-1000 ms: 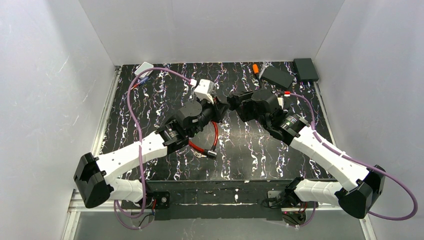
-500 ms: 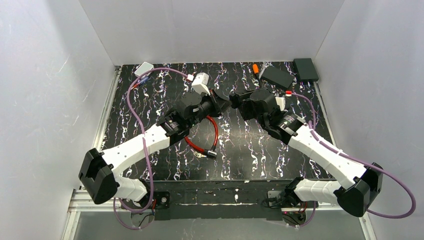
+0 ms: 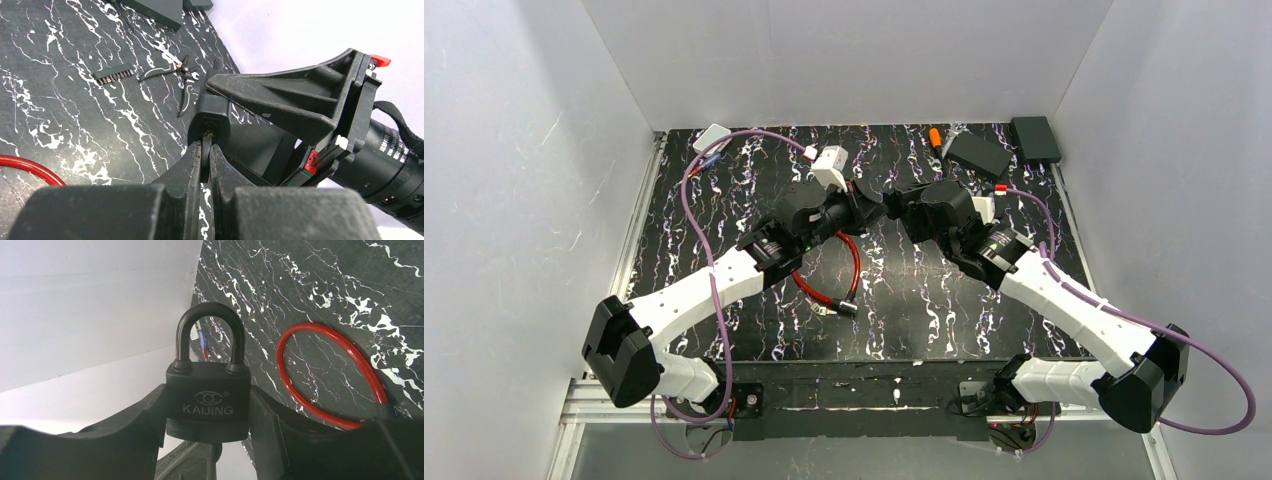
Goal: Unlock with the key
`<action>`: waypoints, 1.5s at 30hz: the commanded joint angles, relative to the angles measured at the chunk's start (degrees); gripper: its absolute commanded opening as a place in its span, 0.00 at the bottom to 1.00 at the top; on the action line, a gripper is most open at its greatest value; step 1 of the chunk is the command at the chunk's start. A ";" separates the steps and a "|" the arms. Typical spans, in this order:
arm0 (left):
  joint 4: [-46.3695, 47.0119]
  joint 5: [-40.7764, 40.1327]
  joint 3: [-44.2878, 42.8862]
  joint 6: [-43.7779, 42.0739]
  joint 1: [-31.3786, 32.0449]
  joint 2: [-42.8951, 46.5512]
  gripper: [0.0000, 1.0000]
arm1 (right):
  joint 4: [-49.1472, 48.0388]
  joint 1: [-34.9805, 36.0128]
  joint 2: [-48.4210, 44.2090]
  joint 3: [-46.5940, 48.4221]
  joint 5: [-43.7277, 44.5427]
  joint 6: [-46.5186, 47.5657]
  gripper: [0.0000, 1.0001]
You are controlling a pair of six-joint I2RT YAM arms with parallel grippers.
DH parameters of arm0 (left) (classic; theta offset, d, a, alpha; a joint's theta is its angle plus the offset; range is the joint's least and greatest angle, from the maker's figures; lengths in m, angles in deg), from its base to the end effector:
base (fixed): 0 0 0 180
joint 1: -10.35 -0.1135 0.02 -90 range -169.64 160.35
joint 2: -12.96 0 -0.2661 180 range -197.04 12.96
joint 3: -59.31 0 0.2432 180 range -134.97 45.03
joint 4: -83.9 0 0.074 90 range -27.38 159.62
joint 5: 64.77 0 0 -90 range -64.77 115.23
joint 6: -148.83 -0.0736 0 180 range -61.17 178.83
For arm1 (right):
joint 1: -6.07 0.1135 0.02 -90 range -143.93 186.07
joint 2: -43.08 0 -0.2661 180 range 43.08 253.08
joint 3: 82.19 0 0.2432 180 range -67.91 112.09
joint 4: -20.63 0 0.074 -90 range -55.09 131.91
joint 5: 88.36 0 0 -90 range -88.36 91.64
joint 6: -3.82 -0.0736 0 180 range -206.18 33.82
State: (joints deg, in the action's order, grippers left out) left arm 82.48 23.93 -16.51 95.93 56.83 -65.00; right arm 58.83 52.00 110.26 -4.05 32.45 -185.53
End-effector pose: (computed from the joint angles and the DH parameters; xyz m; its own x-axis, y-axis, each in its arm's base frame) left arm 0.2455 -0.2561 0.3555 -0.4620 -0.3893 -0.7969 0.5400 0.5893 -0.6009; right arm 0.2201 0.1732 0.3422 -0.2446 0.9657 -0.0869 0.3629 0.1743 0.9154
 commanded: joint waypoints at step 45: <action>10.04 0.16 6.21 -40.96 4.59 0.08 0.00 | -1.78 7.06 -6.00 -0.31 -16.65 -4.13 0.01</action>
State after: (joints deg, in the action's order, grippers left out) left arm 87.86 29.74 -11.22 63.30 60.48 -63.34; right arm 65.04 53.33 107.15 -6.59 31.07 -189.99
